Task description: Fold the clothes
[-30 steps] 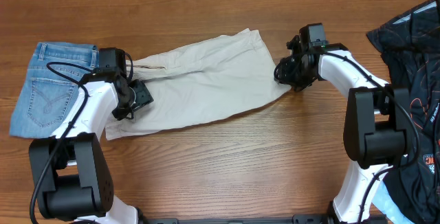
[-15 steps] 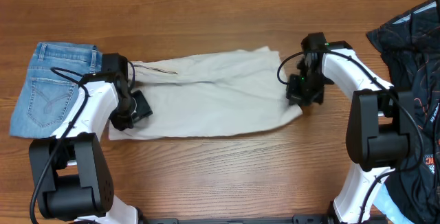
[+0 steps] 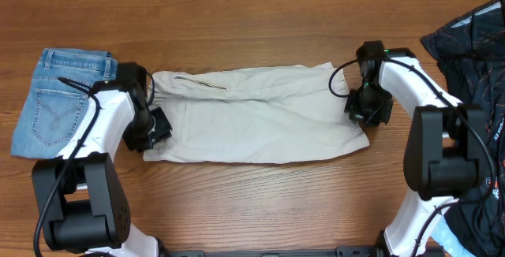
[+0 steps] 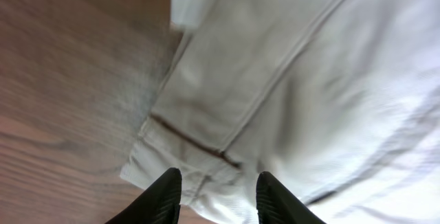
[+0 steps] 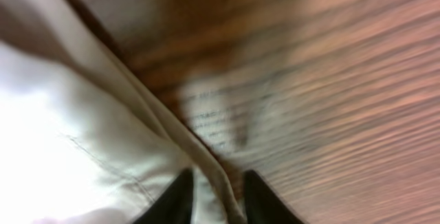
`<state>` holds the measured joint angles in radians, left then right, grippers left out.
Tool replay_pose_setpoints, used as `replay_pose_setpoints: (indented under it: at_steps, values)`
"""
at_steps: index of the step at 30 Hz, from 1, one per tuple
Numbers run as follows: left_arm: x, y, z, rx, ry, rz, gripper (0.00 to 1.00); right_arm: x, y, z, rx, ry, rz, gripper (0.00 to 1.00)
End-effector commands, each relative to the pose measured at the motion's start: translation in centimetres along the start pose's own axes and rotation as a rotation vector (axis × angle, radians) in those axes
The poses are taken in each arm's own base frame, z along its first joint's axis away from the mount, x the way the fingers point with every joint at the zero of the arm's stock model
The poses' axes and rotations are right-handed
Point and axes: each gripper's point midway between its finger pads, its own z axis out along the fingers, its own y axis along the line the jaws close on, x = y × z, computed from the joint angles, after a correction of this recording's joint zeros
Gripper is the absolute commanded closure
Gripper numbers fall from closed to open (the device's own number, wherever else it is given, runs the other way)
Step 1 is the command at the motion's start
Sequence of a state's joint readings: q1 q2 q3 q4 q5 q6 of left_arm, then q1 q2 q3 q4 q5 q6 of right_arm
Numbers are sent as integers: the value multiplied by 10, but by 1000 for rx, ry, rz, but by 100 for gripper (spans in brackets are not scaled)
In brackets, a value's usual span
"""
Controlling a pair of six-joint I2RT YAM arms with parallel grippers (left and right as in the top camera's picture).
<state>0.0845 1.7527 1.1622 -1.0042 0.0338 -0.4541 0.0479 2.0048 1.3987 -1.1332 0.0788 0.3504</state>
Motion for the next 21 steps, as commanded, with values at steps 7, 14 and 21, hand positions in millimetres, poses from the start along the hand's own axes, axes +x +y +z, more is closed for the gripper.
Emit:
replay_pose_setpoints:
  at_steps: [7, 14, 21]
  values:
    - [-59, -50, -59, 198, -200, 85, 56, -39, 36, -67, -227, -280, -199, 65]
    - [-70, -58, -57, 208, -250, 153, 38, -52, 54, -61, -289, -316, -262, 60]
    - [-81, -62, -54, 205, -289, 183, 23, -67, 71, -27, -322, -305, -337, 60]
